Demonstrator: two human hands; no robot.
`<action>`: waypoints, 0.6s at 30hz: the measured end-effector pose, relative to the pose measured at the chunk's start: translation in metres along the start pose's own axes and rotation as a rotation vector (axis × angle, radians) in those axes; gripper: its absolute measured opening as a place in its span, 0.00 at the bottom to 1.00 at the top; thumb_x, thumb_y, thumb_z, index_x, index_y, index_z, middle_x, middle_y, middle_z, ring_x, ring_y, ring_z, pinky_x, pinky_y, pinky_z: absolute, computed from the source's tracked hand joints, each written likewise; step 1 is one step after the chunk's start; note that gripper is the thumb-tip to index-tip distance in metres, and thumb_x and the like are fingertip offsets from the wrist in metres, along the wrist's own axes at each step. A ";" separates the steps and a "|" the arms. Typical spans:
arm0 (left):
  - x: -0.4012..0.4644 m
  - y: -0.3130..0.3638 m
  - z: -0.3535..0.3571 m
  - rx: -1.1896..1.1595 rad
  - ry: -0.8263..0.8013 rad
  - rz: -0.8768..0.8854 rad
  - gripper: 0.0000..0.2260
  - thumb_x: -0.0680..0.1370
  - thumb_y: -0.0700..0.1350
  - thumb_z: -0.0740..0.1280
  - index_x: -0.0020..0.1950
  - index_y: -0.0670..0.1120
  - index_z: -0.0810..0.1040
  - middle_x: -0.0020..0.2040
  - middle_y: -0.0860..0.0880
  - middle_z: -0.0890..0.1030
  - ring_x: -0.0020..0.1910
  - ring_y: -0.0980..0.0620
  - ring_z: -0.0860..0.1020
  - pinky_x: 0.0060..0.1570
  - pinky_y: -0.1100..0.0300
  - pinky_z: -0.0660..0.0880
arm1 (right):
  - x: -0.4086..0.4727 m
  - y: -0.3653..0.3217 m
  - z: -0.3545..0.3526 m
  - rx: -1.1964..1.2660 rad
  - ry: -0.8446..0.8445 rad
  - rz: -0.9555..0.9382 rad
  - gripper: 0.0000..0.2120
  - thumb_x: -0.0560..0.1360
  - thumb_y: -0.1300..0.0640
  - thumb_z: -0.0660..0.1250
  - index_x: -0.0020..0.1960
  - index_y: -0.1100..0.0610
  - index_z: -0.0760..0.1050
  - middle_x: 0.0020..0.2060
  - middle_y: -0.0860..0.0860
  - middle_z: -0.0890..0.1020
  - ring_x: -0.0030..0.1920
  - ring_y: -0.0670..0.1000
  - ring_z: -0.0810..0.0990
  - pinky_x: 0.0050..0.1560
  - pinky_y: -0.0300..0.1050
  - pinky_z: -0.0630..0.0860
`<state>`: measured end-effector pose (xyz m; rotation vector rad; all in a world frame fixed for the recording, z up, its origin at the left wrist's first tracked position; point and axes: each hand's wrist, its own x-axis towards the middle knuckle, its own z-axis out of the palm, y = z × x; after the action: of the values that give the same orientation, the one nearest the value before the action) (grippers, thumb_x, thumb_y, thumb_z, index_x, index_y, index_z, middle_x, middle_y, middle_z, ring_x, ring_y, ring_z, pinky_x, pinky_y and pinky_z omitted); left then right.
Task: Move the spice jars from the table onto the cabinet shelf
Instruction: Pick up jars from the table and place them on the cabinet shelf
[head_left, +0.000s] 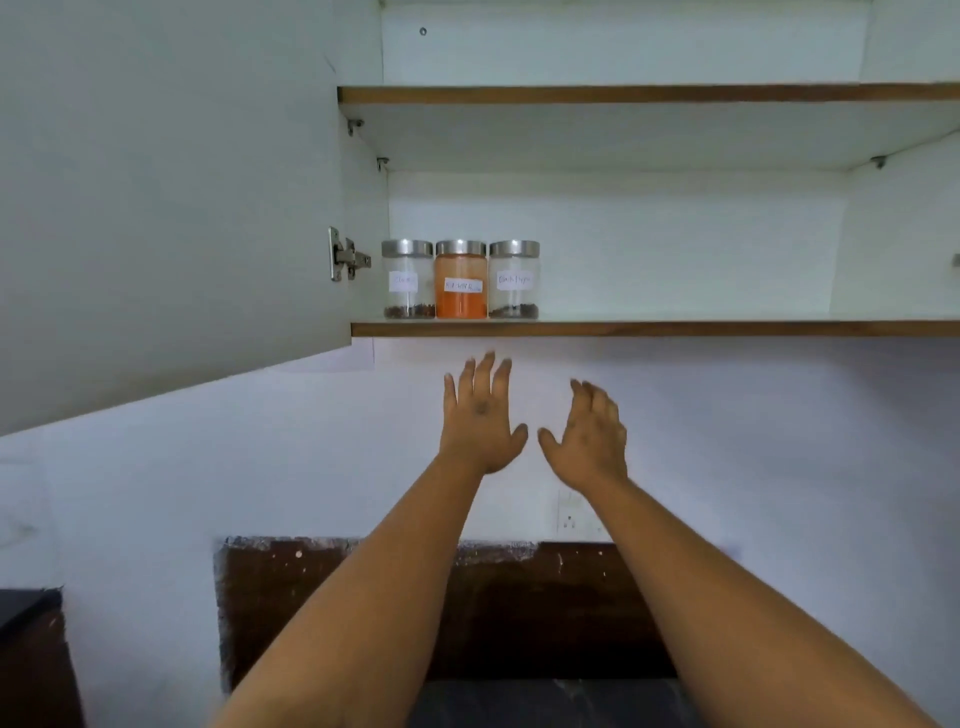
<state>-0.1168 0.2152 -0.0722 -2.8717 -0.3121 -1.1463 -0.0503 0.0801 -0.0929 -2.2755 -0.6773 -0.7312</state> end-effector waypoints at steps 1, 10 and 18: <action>-0.022 0.002 0.015 -0.036 -0.035 -0.013 0.39 0.76 0.60 0.61 0.79 0.47 0.44 0.79 0.45 0.45 0.78 0.41 0.45 0.74 0.42 0.41 | -0.023 0.005 0.015 0.017 -0.038 0.084 0.37 0.76 0.45 0.66 0.78 0.54 0.52 0.76 0.55 0.56 0.75 0.57 0.57 0.72 0.55 0.60; -0.259 -0.022 0.131 -0.295 -0.651 -0.323 0.38 0.75 0.58 0.66 0.77 0.44 0.51 0.77 0.41 0.53 0.75 0.39 0.54 0.74 0.46 0.55 | -0.238 0.029 0.108 0.139 -0.279 0.368 0.37 0.73 0.46 0.70 0.76 0.53 0.58 0.74 0.54 0.57 0.71 0.57 0.61 0.68 0.54 0.66; -0.402 -0.034 0.155 -0.640 -0.718 -0.883 0.21 0.79 0.49 0.63 0.70 0.45 0.62 0.68 0.44 0.66 0.63 0.45 0.71 0.59 0.50 0.74 | -0.373 0.039 0.144 -0.092 -0.644 0.082 0.48 0.67 0.28 0.60 0.78 0.53 0.54 0.76 0.51 0.60 0.76 0.53 0.55 0.73 0.53 0.57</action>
<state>-0.3031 0.1949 -0.4620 -3.7325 -1.6142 -0.0974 -0.2454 0.0559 -0.4433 -2.6158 -0.8371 0.0333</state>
